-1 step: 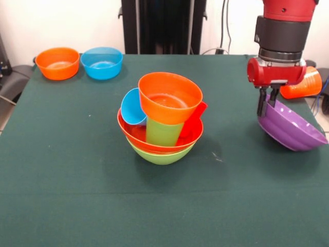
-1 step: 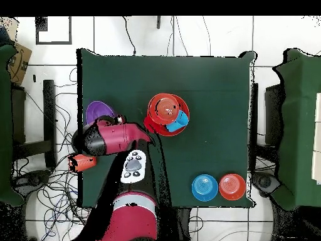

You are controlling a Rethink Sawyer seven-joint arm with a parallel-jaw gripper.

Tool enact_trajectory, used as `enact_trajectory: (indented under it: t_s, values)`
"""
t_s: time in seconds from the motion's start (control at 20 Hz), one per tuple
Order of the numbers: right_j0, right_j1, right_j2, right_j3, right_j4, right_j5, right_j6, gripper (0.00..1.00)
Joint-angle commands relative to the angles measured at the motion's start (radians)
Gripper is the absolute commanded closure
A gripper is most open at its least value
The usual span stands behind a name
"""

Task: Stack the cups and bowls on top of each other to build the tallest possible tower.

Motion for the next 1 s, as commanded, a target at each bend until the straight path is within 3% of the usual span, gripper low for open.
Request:
enact_trajectory:
  t_s: [0.05, 1.0]
  values:
    - [-0.06, -0.061, 0.164, 0.107, -0.035, 0.131, 0.016, 1.0]
    - [-0.188, -0.293, 0.29, 0.254, -0.026, 0.301, -0.057, 1.0]
